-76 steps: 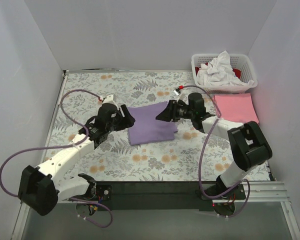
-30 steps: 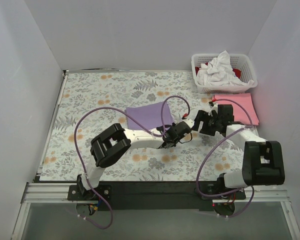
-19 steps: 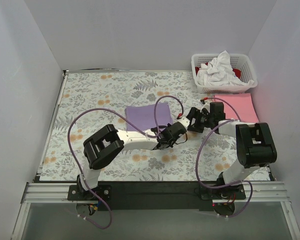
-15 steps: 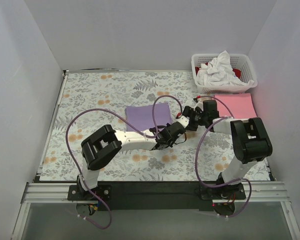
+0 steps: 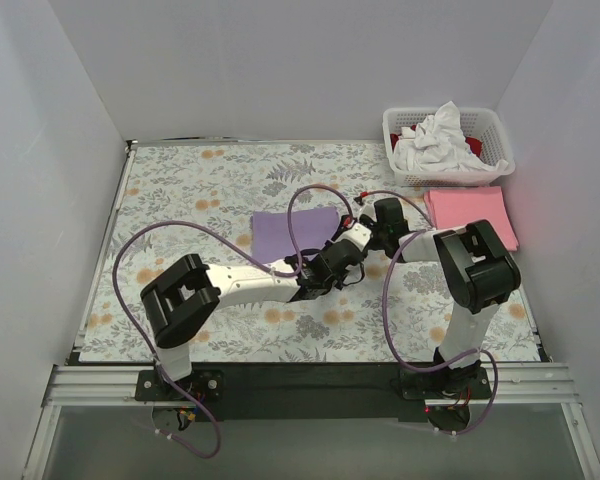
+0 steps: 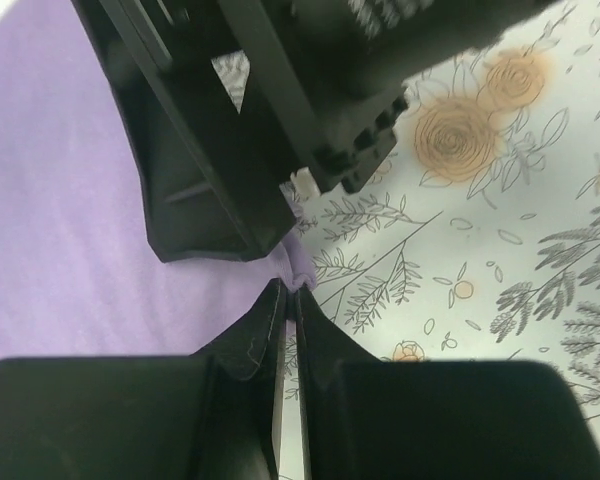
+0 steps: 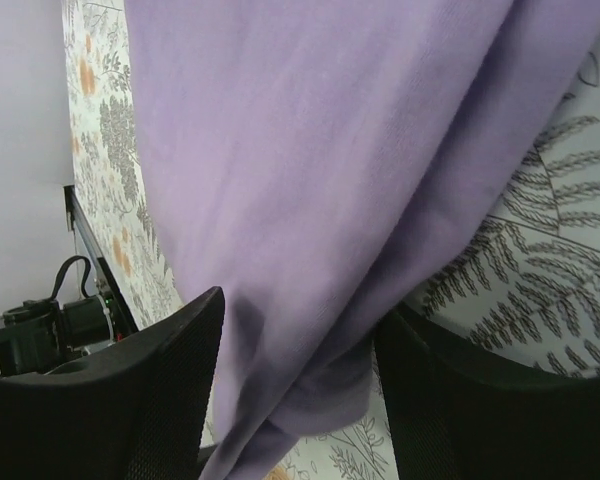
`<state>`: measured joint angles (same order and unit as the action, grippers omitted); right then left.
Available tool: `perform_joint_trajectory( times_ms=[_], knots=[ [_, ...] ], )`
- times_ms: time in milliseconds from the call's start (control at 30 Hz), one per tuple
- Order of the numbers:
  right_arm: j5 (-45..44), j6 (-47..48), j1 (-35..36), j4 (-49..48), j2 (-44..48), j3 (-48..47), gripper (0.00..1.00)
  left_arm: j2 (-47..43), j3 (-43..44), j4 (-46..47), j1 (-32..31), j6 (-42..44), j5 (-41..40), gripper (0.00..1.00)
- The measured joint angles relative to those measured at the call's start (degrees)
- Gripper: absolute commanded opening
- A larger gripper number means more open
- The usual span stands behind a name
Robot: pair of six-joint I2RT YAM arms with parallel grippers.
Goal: Fold and stack the t-shirts
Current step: Neatly place the folded tshirt to the corner
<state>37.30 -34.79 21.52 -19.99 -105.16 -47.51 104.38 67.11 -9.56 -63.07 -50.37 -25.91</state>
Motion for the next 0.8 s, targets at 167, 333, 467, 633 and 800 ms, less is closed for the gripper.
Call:
perform_joint_trajectory(
  times_ms=[167,333,467,633,800],
  knots=[
    [0.59,-0.85,0.98,-1.2,-1.44,-0.76,0.6,-2.27,-0.55,1.62,0.11,-0.2,-0.59,0.0],
    [0.57,-0.85,1.07,-1.07,-2.1,-0.81,0.4,-2.36,-1.33,2.19,0.15,-0.79,-0.22,0.0],
    [0.59,0.24,1.11,0.13,-2.19,-0.81,0.07,-2.36,-1.86,2.16,0.22,-2.16,0.85,0.16],
    [0.31,2.58,0.87,1.01,-2.19,-0.72,0.01,-2.43,-0.26,-1.16,0.22,-5.73,3.28,0.56],
    [-1.03,8.85,-1.42,8.2,0.24,-0.74,0.01,-5.09,6.32,-10.58,0.79,-9.09,5.16,0.69]
  ],
)
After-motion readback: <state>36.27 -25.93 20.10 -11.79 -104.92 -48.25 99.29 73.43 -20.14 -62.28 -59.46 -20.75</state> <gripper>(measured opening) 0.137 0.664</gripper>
